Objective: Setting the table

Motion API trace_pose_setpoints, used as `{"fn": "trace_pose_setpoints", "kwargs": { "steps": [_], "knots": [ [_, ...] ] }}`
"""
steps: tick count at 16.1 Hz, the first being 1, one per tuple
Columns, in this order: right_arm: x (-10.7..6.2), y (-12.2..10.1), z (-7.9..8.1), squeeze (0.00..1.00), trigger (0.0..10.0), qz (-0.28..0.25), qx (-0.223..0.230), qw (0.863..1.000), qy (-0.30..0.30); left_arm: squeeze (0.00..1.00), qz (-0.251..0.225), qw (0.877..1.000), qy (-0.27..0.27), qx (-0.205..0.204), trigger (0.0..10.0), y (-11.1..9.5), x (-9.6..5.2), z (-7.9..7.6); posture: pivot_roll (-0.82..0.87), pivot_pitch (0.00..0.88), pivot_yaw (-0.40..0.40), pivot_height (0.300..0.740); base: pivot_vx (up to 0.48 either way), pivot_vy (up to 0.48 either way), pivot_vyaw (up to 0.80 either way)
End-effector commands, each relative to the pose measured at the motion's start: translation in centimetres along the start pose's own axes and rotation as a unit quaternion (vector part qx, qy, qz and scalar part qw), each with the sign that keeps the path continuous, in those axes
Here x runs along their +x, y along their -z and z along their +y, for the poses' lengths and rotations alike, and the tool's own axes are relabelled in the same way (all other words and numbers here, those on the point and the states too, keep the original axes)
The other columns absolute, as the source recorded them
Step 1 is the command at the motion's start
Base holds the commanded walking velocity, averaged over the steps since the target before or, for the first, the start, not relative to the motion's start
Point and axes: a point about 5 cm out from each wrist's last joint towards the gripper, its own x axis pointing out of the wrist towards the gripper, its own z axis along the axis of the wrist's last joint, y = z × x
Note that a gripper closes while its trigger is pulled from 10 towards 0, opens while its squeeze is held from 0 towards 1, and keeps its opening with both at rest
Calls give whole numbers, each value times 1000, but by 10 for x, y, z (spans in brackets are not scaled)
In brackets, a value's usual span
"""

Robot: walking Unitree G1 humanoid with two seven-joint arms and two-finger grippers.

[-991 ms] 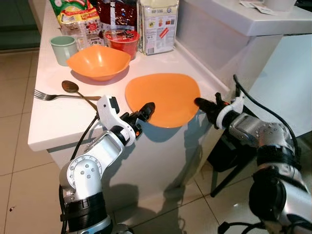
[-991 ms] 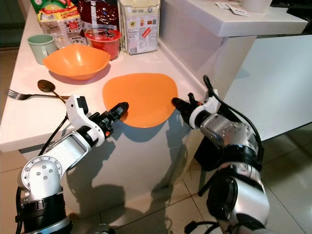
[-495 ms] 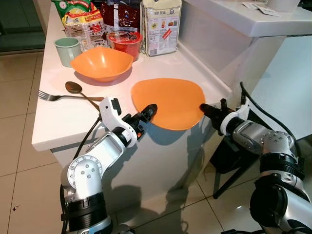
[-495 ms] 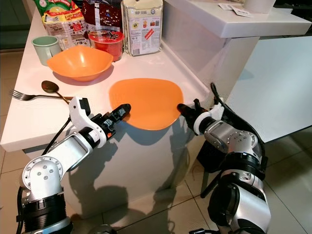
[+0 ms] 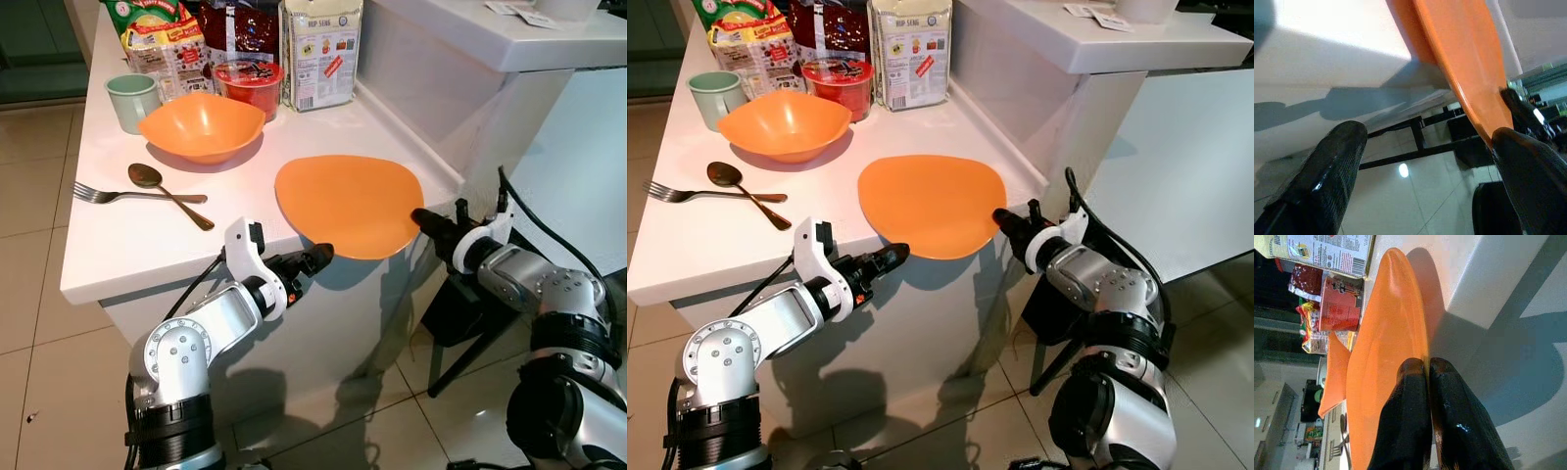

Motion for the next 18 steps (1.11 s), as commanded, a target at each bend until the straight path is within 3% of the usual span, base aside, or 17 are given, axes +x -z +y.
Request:
{"fn": "trace_pose_setpoints", "kwargs": {
  "steps": [1, 5, 10, 12, 13, 15, 18],
  "knots": [
    [-2, 1, 1, 0, 0, 3, -5, 1000, -5, 788, -11, 1000, -1, -23, 10000, 3, 3, -1, 97, 0, -45, 740, 0, 0, 0],
    [-4, 5, 5, 0, 0, 21, -18, 999, -22, 761, -33, 998, 33, -40, 10000, -5, -1, -7, 98, 0, -45, 740, 0, 0, 0],
    [-8, 10, 12, 0, 0, 35, -20, 998, -50, 749, -16, 997, 56, -41, 10000, 2, 1, -15, 97, 0, -46, 740, 0, 0, 0],
    [-9, 12, 12, 0, 0, 38, -21, 998, -53, 698, -12, 997, 59, -38, 10000, 3, 1, -16, 97, 0, -46, 740, 0, 0, 0],
    [-9, 13, 12, 0, 0, 39, -21, 998, -54, 624, -13, 997, 59, -38, 10000, 3, 1, -16, 97, 0, -46, 740, 0, 0, 0],
    [-9, 14, 12, 0, 0, 39, -22, 998, -54, 549, -20, 998, 50, -39, 0, 0, 1, -13, 96, 0, -44, 740, 0, 0, 0],
    [-9, 12, 12, 0, 0, 33, -24, 998, -50, 510, -25, 997, 48, -48, 0, -2, 1, -11, 97, 0, -42, 740, 0, 0, 0]
  ]
}}
